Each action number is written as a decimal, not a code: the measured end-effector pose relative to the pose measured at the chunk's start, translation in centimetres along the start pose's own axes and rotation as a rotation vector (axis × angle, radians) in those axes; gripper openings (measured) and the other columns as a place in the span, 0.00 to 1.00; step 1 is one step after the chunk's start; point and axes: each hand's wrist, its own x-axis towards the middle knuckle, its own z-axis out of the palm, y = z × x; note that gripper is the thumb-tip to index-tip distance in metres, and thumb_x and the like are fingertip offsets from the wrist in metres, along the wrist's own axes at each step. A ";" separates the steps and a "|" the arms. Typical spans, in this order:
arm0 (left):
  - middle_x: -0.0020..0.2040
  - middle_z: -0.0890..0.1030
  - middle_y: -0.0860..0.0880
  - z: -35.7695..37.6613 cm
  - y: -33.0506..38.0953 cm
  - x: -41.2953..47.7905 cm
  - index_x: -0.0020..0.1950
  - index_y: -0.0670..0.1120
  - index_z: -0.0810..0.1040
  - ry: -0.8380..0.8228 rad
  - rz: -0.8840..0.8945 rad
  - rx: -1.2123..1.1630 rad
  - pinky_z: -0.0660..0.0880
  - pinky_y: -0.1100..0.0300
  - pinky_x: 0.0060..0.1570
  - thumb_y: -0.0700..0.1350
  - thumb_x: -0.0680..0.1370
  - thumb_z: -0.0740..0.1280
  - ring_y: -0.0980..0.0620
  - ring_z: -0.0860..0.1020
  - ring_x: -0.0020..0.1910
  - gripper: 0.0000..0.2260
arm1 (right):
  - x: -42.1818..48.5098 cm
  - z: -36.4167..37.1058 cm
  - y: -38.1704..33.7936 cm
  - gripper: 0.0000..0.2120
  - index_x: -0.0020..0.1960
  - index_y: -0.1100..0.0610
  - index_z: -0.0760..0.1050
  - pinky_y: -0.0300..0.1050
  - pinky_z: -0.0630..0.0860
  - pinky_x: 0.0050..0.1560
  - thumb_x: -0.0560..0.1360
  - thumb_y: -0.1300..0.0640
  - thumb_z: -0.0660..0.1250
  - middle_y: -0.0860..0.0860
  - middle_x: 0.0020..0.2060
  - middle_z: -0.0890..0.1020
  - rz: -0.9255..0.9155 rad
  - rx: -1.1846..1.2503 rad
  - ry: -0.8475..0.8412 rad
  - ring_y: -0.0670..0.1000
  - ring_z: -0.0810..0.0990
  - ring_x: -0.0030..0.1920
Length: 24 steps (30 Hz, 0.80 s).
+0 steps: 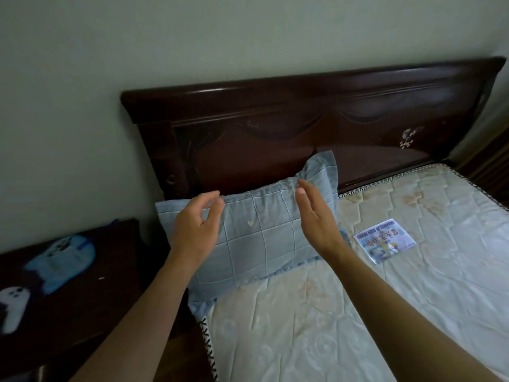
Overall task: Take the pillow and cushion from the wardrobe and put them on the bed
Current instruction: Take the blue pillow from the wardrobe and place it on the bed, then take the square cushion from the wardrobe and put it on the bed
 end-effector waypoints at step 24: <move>0.57 0.82 0.57 -20.9 11.7 -17.0 0.63 0.49 0.80 0.042 0.189 -0.367 0.74 0.54 0.64 0.52 0.82 0.60 0.64 0.78 0.57 0.15 | -24.1 0.3 -21.5 0.19 0.68 0.45 0.73 0.54 0.69 0.71 0.83 0.42 0.51 0.49 0.63 0.79 -0.086 0.354 0.193 0.46 0.76 0.65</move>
